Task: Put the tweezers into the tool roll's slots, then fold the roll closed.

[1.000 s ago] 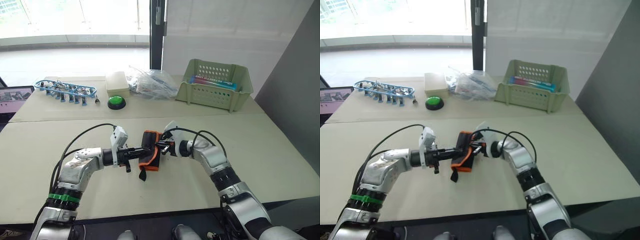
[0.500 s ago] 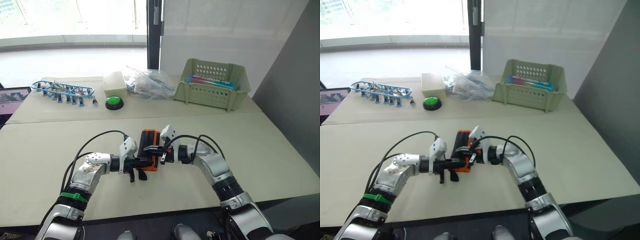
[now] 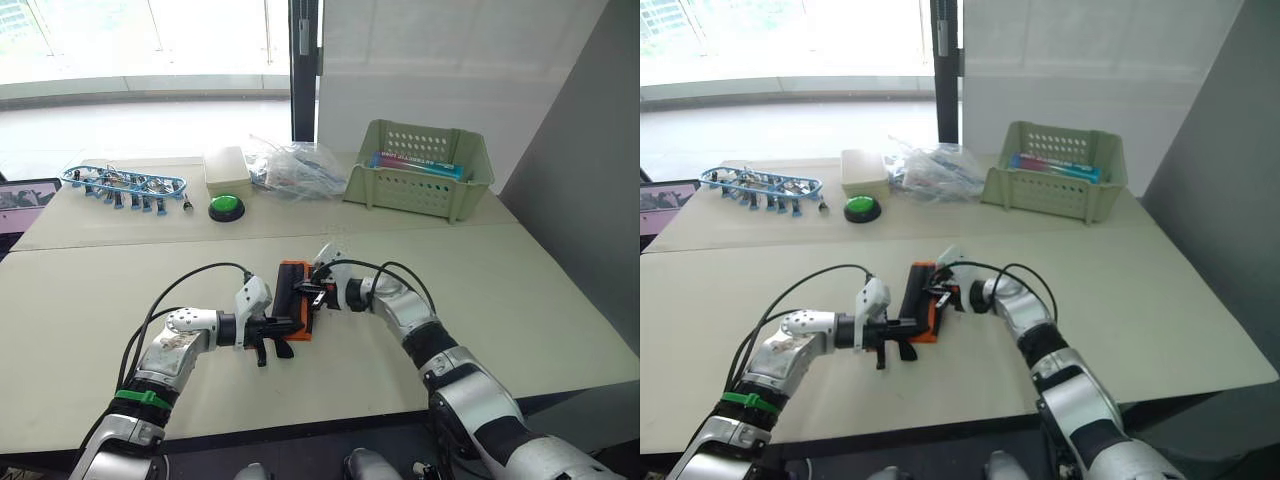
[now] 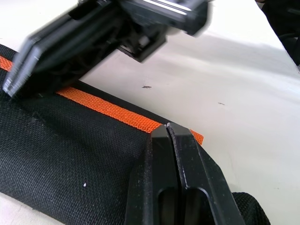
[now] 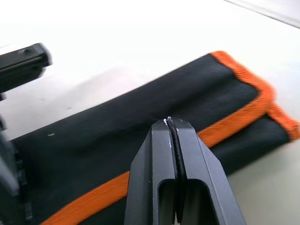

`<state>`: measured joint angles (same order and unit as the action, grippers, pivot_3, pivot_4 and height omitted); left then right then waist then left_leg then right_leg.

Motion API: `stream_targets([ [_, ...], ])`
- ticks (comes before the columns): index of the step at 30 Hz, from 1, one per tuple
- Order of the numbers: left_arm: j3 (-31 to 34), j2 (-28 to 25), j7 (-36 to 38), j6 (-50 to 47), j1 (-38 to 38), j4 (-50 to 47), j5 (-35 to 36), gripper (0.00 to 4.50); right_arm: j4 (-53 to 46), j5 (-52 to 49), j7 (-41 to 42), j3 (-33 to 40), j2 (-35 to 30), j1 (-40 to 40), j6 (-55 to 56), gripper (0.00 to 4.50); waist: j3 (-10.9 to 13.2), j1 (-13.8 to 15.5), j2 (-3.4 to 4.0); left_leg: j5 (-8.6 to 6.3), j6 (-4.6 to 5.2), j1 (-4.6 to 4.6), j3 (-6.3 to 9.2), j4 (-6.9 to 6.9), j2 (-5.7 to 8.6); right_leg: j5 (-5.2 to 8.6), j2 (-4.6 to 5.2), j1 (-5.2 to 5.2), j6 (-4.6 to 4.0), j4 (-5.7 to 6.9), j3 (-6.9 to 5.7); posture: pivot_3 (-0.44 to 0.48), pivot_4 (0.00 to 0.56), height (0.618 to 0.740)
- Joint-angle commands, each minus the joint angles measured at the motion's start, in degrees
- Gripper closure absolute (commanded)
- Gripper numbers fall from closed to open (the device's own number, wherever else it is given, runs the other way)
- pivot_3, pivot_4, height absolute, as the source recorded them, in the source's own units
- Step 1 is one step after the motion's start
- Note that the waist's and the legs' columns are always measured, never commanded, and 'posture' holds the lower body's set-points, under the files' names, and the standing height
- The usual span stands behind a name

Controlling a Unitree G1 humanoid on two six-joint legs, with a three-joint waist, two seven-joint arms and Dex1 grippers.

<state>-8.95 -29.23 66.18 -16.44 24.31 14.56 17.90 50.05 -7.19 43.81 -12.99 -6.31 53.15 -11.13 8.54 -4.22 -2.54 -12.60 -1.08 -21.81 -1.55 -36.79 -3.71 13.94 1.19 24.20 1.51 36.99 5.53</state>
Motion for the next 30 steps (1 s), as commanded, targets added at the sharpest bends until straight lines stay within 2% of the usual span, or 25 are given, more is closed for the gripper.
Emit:
stream_targets([
  [1, -1.02, -0.68, 1.05, -0.93, -1.62, -0.16, -0.96, 4.49, 7.94, 2.43, -3.77, 2.25, -0.48, 3.08, 2.21, 4.5, 0.0, 0.02, 0.01, 0.0, 0.0, -0.07, 0.0, 0.0, 0.0, 0.0, 0.0, 0.04, -0.01, -0.01, 0.0, 0.0, 0.15, 0.74],
  [7, -0.7, -0.64, 0.79, -1.03, -2.06, -0.79, -0.94, 4.49, 14.0, 3.69, -3.91, 4.06, 1.14, 7.12, 5.78, 4.5, 0.0, 0.03, 0.01, -0.01, 0.0, -0.26, 0.0, 0.02, 0.0, -0.15, 0.02, 0.11, -0.3, -0.14, 0.0, 0.0, 0.15, 0.74],
  [11, 0.14, -1.05, 0.1, 0.05, -2.78, -1.91, -1.03, 4.49, 8.92, 0.72, 1.95, 6.6, 1.77, 5.88, 10.01, 4.5, 0.01, -0.07, 0.03, -0.01, 0.0, -0.29, 0.0, 0.02, 0.0, -0.14, 0.01, 0.14, -0.29, -0.15, 0.0, 0.0, 0.15, 0.74],
  [16, 6.02, -1.57, -1.62, -1.07, -4.68, -8.05, 3.68, 4.49, -7.83, -3.15, 5.51, 9.15, -0.46, 0.0, 7.58, 4.5, 0.05, -0.23, 0.08, -0.01, -0.01, -0.62, 0.04, 0.08, -0.03, -0.16, 0.01, 0.49, -0.3, -0.12, -0.02, 0.0, 0.15, 0.74],
  [20, 20.26, -4.47, -4.15, -5.66, -9.65, -18.22, 15.04, 4.49, -39.97, -9.51, 5.23, 12.0, -8.19, -13.41, -6.04, 4.5, 0.07, 0.39, 0.09, -0.01, -0.01, -1.39, 0.19, 0.02, -0.02, -0.21, 0.02, 1.22, -0.33, 0.12, -0.07, 0.0, 0.15, 0.74],
  [23, 26.75, -7.64, -5.76, -5.0, -15.32, -21.42, 15.87, 4.49, -55.19, -12.44, 3.33, 14.91, -13.91, -22.57, -13.24, 4.5, 0.08, 0.86, 0.13, -0.05, -0.04, -1.59, 0.35, 0.08, 0.0, -0.2, 0.06, 1.38, -0.33, 0.08, -0.13, 0.0, 0.15, 0.74],
  [24, 28.58, -8.62, -5.91, -4.64, -17.43, -21.94, 15.8, 3.94, -58.74, -12.85, 2.86, 15.84, -15.91, -25.39, -14.71, 3.94, 0.08, 0.97, 0.14, -0.08, -0.05, -1.59, 0.34, 0.11, 0.02, -0.2, 0.09, 1.37, -0.32, 0.03, -0.12, 0.0, 0.15, 0.74],
  [27, 35.3, -11.16, -4.85, -2.65, -25.44, -21.12, 15.4, 3.02, -66.68, -14.41, 2.43, 20.9, -21.77, -34.97, -17.17, 3.01, 0.1, 0.85, 0.15, -0.12, -0.02, -1.43, 0.15, 0.17, 0.09, -0.14, 0.21, 1.17, -0.25, -0.27, -0.09, 0.0, 0.15, 0.74],
  [30, 40.4, -12.76, -3.71, 1.64, -33.18, -18.54, 13.27, 2.03, -68.31, -15.14, 3.15, 27.26, -26.24, -45.23, -15.78, 1.99, 0.12, 0.92, 0.11, -0.12, -0.02, -1.36, 0.08, 0.17, 0.1, -0.05, 0.23, 1.09, -0.22, -0.38, -0.09, 0.0, 0.15, 0.74],
])
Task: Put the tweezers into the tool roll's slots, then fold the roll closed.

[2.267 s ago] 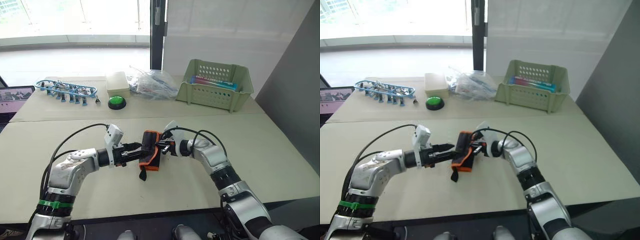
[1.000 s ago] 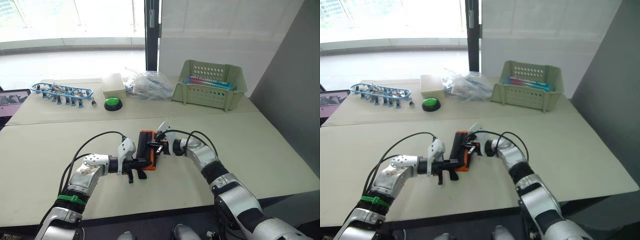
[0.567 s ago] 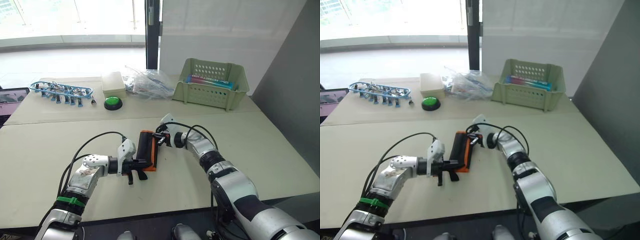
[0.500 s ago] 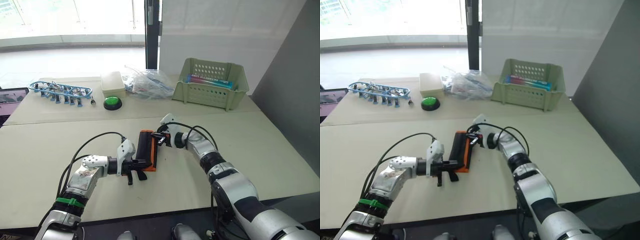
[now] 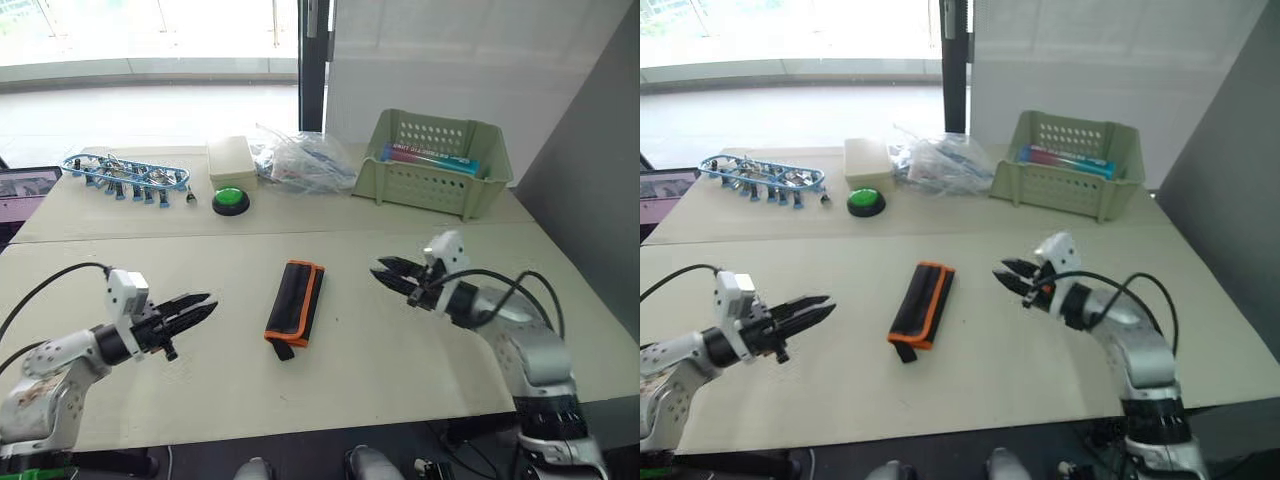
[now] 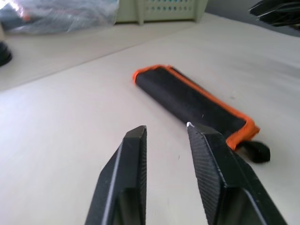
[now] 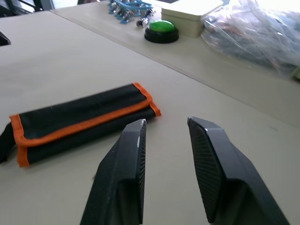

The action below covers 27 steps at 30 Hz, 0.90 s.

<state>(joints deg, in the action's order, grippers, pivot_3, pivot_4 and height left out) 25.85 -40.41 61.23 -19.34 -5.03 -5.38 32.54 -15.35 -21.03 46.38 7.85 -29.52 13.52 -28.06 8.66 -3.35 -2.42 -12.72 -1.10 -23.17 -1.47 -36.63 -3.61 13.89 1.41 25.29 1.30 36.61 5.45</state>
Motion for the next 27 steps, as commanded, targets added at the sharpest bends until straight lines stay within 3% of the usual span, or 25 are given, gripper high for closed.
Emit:
stream_targets([
  [1, 7.08, -1.73, 1.35, 6.01, -5.42, 2.83, -1.65, 1.68, -2.4, -1.33, 0.91, 8.33, -4.05, -8.57, 2.35, 1.61, 0.01, 0.19, -0.02, 0.0, 0.0, 0.02, -0.01, 0.0, 0.01, 0.09, 0.0, -0.01, 0.06, 0.0, 0.0, 0.0, 0.15, 0.74],
  [6, 11.04, -2.35, 1.7, 11.21, -8.16, 8.98, -2.45, 0.03, 3.7, -2.41, 2.32, 15.97, -6.11, -16.39, 7.81, 0.0, 0.04, 0.83, -0.06, 0.01, 0.0, 0.34, -0.17, -0.04, -0.05, 0.52, 0.0, -0.16, -0.17, 0.05, 0.03, 0.0, 0.15, 0.74],
  [13, 11.85, -2.29, 0.53, 14.85, -9.11, 12.95, -3.06, 0.03, 13.27, -3.65, 3.21, 23.1, -8.36, -19.04, 13.61, 0.0, 0.04, 0.81, -0.08, 0.01, 0.0, 0.49, -0.41, -0.08, -0.12, 0.45, 0.02, -0.2, -0.24, 0.12, 0.11, 0.0, 0.15, 0.74],
  [27, 10.06, -2.57, -2.8, 13.36, -8.13, 12.11, -3.48, 0.03, 12.48, -4.77, 1.92, 20.53, -8.3, -17.7, 12.55, 0.0, 0.03, 0.77, -0.08, 0.01, 0.0, 0.51, -0.48, -0.08, -0.21, 0.26, -0.06, -0.19, 0.13, 0.15, 0.15, 0.0, 0.15, 0.74],
])
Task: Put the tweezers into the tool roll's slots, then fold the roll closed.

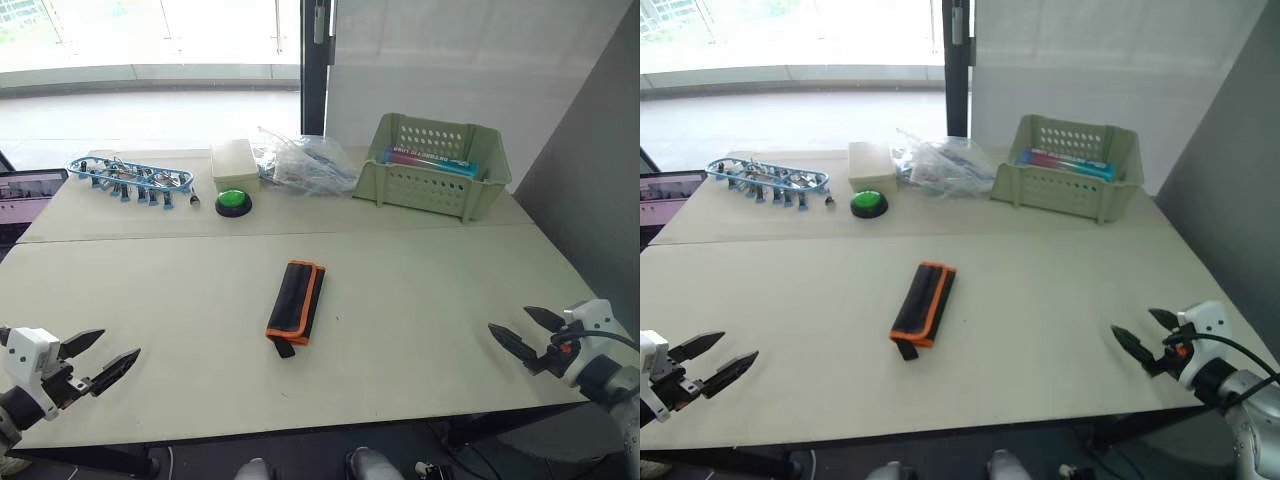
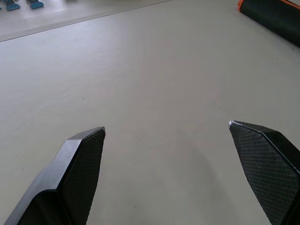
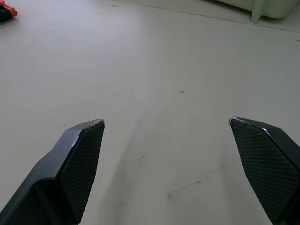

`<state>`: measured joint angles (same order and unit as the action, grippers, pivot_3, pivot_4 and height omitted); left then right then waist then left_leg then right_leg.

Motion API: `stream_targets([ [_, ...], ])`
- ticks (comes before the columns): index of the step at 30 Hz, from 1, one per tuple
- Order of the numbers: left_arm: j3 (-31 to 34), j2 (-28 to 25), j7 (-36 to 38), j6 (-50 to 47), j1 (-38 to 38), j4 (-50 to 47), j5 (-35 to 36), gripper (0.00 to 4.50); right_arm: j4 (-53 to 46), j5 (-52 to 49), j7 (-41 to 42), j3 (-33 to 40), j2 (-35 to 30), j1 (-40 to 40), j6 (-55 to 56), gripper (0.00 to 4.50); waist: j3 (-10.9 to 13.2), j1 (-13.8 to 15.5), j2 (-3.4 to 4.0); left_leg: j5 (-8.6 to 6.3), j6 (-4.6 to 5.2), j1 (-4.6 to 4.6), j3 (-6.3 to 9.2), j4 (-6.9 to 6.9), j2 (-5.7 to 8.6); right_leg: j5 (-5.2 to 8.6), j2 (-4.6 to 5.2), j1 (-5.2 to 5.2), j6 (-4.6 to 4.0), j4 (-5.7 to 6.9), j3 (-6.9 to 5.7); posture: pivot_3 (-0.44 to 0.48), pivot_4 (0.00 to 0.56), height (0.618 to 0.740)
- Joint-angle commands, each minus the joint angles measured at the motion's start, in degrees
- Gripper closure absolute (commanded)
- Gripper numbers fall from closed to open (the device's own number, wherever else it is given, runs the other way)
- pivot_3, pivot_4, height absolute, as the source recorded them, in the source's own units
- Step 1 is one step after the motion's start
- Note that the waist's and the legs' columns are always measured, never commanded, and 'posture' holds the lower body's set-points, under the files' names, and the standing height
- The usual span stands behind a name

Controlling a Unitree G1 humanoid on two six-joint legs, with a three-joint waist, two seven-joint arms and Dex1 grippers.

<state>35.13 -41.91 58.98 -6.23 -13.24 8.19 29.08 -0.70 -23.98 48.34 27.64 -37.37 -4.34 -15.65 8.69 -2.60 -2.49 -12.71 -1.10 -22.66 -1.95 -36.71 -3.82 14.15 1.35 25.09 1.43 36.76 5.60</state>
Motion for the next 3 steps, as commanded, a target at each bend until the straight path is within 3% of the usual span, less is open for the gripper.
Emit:
stream_targets([
  [1, 0.76, -1.06, -0.69, 0.27, 0.01, -1.49, -0.07, 0.03, -2.3, -1.85, 0.02, 0.59, -0.46, -0.02, -0.01, 0.0, 0.0, 0.04, 0.0, 0.0, 0.0, 0.0, 0.0, 0.0, 0.0, 0.0, 0.0, 0.0, 0.0, 0.0, 0.0, 0.0, 0.15, 0.74],
  [3, 0.26, -1.46, -0.98, 0.41, -0.58, -1.6, -1.1, 0.03, -2.58, -1.9, -0.08, 0.4, -0.36, -0.22, -0.15, 0.0, 0.0, 0.06, 0.0, 0.0, 0.0, 0.01, 0.0, 0.0, 0.0, 0.0, 0.0, 0.0, -0.01, 0.02, 0.0, 0.0, 0.15, 0.74],
])
